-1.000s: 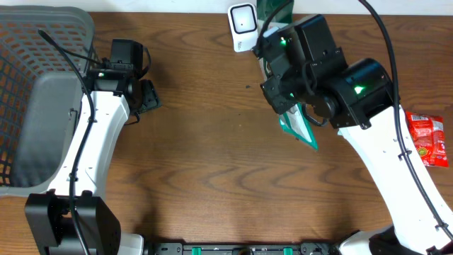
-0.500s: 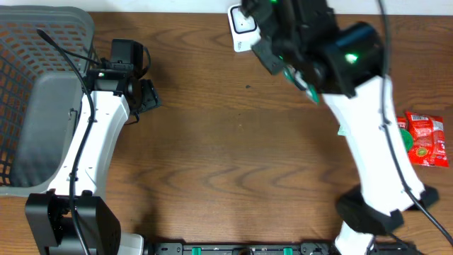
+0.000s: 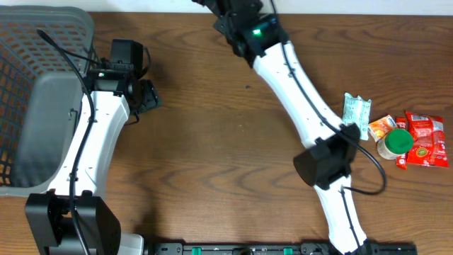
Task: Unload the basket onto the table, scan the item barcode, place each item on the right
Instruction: 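Raise the green 3M pack to the white scanner with the right gripper, then carry the 3M pack right and lower it beside the wipes packet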
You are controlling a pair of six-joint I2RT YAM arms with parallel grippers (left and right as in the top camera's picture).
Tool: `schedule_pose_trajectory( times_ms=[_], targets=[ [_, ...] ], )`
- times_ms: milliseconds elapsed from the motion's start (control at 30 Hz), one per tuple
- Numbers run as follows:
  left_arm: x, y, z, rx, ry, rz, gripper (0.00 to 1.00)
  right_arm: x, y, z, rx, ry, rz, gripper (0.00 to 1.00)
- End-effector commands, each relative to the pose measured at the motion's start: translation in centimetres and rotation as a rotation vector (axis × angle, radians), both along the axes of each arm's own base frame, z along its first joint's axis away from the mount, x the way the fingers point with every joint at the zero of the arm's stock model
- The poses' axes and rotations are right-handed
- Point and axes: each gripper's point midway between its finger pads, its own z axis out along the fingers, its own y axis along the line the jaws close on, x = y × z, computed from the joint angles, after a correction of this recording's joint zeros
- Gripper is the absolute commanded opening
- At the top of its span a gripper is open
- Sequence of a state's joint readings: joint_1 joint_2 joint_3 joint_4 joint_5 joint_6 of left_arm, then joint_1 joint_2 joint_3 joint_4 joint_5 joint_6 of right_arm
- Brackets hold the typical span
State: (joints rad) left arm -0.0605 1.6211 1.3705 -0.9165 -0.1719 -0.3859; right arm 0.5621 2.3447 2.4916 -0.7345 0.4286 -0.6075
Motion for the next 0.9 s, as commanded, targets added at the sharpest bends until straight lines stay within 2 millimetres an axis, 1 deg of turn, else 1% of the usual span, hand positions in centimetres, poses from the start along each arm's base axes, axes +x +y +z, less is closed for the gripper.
schedule_pose_trajectory(
  times_ms=[0, 33, 100, 200, 300, 333, 400, 433, 533, 567, 600, 633, 667, 767, 867],
  targets=[
    [0.4, 0.5, 1.1, 0.019, -0.031, 0.015, 0.83, 2.5, -0.7, -1.1, -0.142, -0.094, -0.059, 0.01],
    [0.4, 0.5, 1.1, 0.019, -0.031, 0.015, 0.83, 3.4, -0.3, -1.7, -0.165, -0.130, -0.066, 0.01],
    [0.4, 0.5, 1.1, 0.019, -0.031, 0.015, 0.83, 4.5, 0.4, -2.3, -0.159, -0.170, -0.066, 0.01],
    [0.4, 0.5, 1.1, 0.019, -0.031, 0.015, 0.83, 5.7, 1.1, -2.8, -0.138, -0.231, -0.072, 0.01],
    [0.4, 0.5, 1.1, 0.019, -0.031, 0.015, 0.84, 7.0, 1.2, -2.7, -0.121, -0.311, -0.110, 0.01],
    [0.4, 0.5, 1.1, 0.019, -0.031, 0.015, 0.83, 7.4, 1.6, -3.1, -0.109, -0.331, -0.101, 0.01],
    [0.4, 0.5, 1.1, 0.019, -0.031, 0.015, 0.83, 7.7, 2.3, -4.1, -0.098, -0.328, -0.072, 0.01],
    [0.4, 0.5, 1.1, 0.019, -0.031, 0.015, 0.83, 7.8, 2.6, -4.9, -0.098, -0.318, -0.055, 0.01],
    [0.4, 0.5, 1.1, 0.019, -0.031, 0.015, 0.83, 8.0, 3.0, -7.2, -0.117, -0.286, -0.042, 0.01],
    [0.4, 0.5, 1.1, 0.019, -0.031, 0.015, 0.83, 8.0, 3.0, -7.5, -0.120, -0.281, -0.040, 0.01],
    [0.4, 0.5, 1.1, 0.019, -0.031, 0.015, 0.84, 8.0, 3.2, -8.4, -0.125, -0.268, -0.030, 0.01],
    [0.4, 0.5, 1.1, 0.019, -0.031, 0.015, 0.83, 8.0, 3.4, -8.6, -0.125, -0.263, -0.023, 0.01],
    [0.4, 0.5, 1.1, 0.019, -0.031, 0.015, 0.83, 8.1, 3.5, -9.4, -0.128, -0.253, -0.016, 0.01],
    [0.4, 0.5, 1.1, 0.019, -0.031, 0.015, 0.83, 8.2, 3.8, -10.7, -0.131, -0.238, 0.000, 0.01],
    [0.4, 0.5, 1.1, 0.019, -0.031, 0.015, 0.83, 8.2, 4.0, -11.6, -0.133, -0.227, 0.009, 0.01]
  ],
)
